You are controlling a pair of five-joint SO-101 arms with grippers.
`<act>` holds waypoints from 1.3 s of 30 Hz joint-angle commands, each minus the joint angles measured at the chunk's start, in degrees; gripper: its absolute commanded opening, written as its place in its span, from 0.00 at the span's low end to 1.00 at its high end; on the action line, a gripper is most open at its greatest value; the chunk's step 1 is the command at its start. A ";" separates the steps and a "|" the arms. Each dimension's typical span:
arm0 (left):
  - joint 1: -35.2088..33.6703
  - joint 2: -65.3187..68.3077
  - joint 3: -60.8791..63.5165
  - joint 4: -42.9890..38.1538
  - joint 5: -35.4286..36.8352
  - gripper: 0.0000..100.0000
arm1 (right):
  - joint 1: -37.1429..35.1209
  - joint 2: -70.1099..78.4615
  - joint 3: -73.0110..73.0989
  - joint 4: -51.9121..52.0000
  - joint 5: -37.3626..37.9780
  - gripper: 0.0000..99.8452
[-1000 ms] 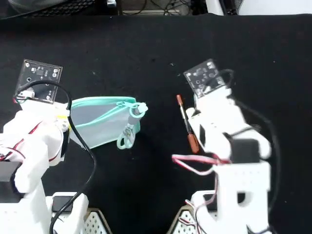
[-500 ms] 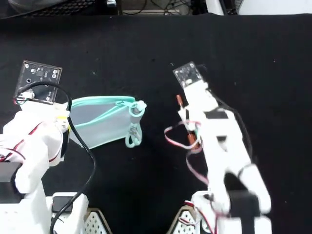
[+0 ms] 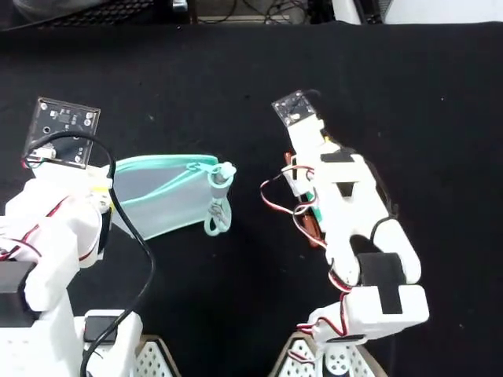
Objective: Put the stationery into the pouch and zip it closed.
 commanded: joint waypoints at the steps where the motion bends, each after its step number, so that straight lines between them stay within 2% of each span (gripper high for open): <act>1: -0.40 0.26 1.98 0.62 -0.18 0.03 | -0.53 0.22 -1.27 2.46 0.00 0.18; 7: -0.40 0.26 1.98 0.79 -0.18 0.03 | -0.53 -0.04 -1.54 6.77 0.44 0.18; 16: -0.40 0.26 1.98 0.79 -0.18 0.03 | -1.23 0.22 -1.19 10.64 6.15 0.18; 23: -0.40 0.26 3.30 0.79 -0.09 0.03 | -2.73 0.31 -1.36 14.24 6.15 0.18; 33: -0.40 0.18 3.38 0.79 -0.09 0.03 | -2.46 0.04 -0.57 13.71 6.15 0.18; 39: -0.40 0.18 3.74 0.62 -0.09 0.03 | -4.75 -1.98 1.54 5.89 6.07 0.18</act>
